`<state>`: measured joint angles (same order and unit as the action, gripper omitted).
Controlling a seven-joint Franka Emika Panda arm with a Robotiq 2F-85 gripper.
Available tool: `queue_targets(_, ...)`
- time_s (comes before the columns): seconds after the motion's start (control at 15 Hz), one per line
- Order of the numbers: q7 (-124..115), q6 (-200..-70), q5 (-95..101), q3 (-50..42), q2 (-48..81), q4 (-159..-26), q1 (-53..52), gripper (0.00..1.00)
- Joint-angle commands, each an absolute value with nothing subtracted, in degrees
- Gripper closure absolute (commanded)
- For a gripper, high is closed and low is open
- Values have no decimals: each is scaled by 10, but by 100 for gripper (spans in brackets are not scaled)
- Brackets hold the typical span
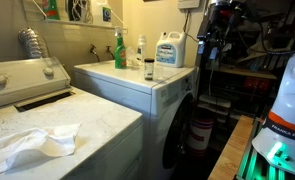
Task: Move the clear cup backwards
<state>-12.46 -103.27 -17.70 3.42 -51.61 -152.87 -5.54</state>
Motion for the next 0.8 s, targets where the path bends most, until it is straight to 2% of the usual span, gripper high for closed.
queue_targets(0.0,-118,-1029,-184,42,-516,-1527,-44,0)
queue_targets(0.73,-93,-1039,-170,26,-481,-1478,-21,0)
